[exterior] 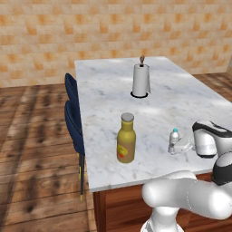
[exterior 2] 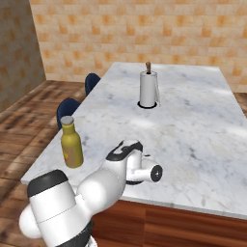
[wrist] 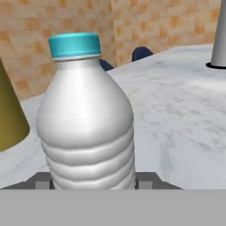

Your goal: Move the drinks to the dining counter.

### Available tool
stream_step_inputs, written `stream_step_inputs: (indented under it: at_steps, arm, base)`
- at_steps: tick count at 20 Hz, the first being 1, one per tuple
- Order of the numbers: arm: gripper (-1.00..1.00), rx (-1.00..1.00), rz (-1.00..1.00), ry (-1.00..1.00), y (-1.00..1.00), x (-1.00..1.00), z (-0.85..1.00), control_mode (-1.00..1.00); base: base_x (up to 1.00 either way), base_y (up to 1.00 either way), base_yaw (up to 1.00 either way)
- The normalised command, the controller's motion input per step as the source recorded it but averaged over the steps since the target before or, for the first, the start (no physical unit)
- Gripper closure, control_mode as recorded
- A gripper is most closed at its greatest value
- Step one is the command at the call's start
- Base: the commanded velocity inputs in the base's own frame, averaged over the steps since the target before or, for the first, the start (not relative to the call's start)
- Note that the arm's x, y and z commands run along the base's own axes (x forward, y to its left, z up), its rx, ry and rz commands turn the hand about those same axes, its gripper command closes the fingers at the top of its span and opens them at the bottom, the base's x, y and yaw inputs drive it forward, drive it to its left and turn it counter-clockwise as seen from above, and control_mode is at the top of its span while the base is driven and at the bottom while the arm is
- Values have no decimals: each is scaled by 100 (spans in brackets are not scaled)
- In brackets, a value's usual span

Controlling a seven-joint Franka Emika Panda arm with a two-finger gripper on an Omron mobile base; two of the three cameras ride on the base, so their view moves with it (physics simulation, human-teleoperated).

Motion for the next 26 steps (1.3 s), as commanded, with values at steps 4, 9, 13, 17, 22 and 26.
stream_step_inputs:
  at_steps: [4,9,13,17,22,26]
  arm:
    - [100,4,0,0,0,2,-24,-100]
    - [-100,4,0,0,0,0,-26,-100]
    - [-100,5,0,-1,0,0,-8,-100]
    - [-100,3,0,-5,0,-1,-3,-100]
    - [-100,0,0,-8,0,-2,0,-100]
    - [-100,0,1,-9,0,-9,0,-100]
  base:
    - [0,0,0]
    - [0,0,0]
    - [0,0,0]
    - [0,0,0]
    - [0,0,0]
    - [0,0,0]
